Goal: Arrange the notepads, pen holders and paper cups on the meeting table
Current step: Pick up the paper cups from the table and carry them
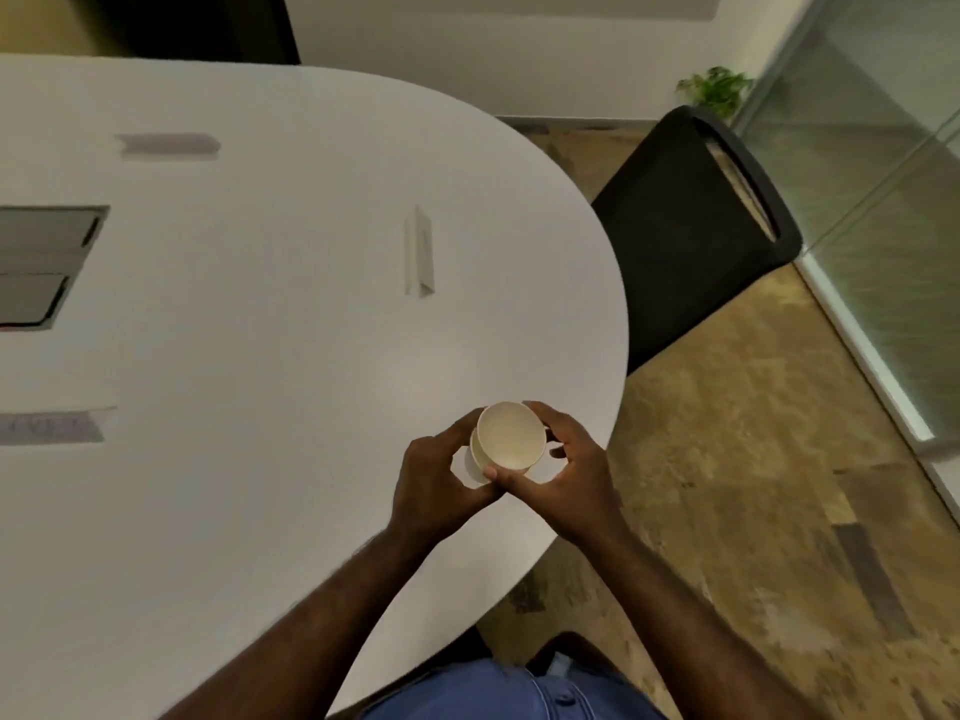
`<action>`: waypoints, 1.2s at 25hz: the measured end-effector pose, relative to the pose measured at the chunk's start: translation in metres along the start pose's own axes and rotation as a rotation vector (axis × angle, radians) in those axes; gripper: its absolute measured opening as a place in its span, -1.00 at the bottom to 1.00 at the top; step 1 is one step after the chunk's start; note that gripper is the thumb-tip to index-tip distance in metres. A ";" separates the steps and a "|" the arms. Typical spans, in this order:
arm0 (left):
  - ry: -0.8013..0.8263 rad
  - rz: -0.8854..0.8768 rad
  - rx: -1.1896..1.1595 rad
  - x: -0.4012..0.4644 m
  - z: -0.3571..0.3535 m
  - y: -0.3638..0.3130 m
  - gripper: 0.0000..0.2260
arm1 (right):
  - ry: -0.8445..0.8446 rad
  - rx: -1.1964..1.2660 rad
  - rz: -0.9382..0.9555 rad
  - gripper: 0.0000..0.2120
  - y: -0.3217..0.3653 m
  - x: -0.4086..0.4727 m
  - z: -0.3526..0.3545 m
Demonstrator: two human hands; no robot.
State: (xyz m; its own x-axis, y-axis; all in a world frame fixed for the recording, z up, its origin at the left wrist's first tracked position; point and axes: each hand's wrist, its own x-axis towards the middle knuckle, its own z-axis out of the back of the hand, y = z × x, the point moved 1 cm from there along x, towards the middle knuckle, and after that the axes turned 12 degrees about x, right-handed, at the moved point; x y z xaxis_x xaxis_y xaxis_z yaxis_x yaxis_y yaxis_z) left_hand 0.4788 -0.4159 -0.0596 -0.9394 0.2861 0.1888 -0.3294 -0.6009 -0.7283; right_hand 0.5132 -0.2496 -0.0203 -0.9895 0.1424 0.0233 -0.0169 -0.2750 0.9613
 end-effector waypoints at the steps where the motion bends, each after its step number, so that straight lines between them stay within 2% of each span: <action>1: -0.028 0.022 0.016 0.006 0.005 0.008 -0.37 | 0.018 0.011 0.028 -0.26 0.004 0.014 -0.005; 6: -0.212 0.225 0.070 0.027 0.031 0.048 -0.27 | 0.067 0.034 0.172 -0.35 0.023 0.092 -0.020; 10: -0.373 0.371 0.097 0.041 0.051 0.072 -0.26 | 0.069 0.072 0.216 -0.41 0.022 0.172 -0.036; 17: -0.576 0.540 0.126 0.072 0.055 0.084 -0.28 | 0.227 -0.016 0.184 -0.35 -0.043 0.292 -0.091; 22: -0.653 0.597 0.140 0.081 0.041 0.079 -0.27 | 0.355 -0.097 0.160 -0.31 -0.096 0.324 -0.129; 30: -0.632 0.636 0.172 0.074 0.028 0.070 -0.27 | 0.401 -0.207 0.071 -0.17 -0.134 0.341 -0.150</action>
State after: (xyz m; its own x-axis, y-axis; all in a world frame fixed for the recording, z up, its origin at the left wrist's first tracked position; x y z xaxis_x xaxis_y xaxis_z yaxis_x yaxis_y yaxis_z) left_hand 0.3839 -0.4577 -0.0779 -0.8090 -0.5689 0.1475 0.3067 -0.6228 -0.7197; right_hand 0.1563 -0.3070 -0.1825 -0.9658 -0.2521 -0.0600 0.0652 -0.4606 0.8852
